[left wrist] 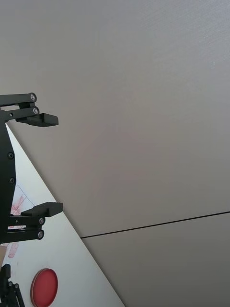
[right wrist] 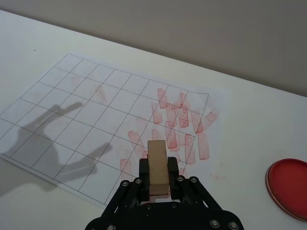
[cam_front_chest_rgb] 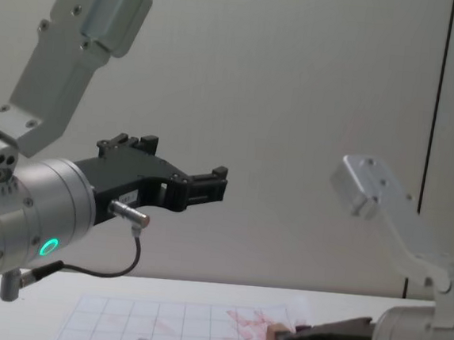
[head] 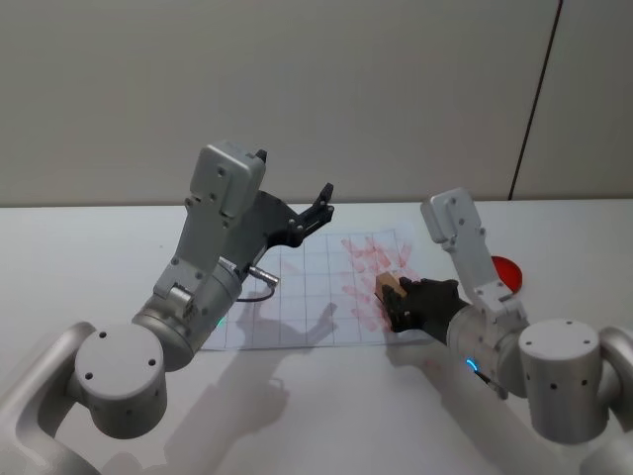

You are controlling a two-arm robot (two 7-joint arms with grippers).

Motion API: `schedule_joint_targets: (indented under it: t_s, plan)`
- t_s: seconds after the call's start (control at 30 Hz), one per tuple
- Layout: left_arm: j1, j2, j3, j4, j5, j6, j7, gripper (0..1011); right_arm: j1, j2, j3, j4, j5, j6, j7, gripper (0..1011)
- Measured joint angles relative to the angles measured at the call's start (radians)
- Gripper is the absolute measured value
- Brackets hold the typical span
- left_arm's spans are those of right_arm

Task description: Use the one hand to pick up the stamp and affix it onto the A4 paper.

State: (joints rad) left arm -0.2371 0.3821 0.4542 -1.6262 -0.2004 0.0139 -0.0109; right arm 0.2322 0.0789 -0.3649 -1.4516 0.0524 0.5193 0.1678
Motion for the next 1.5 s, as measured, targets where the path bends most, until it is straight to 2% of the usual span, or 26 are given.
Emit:
schedule_joint_targets:
  t_s: [0.67,1.5]
  plan:
    - [0.0,0.0,0.0,0.0,0.0,0.0,0.0,1001,-0.002,-0.01,-0.012,0.035,-0.027,0.032,0.004,211]
    - [0.0,0.0,0.0,0.0,0.0,0.0,0.0,1001,0.006,-0.017,-0.003,0.074,-0.009,0.039,0.007,212]
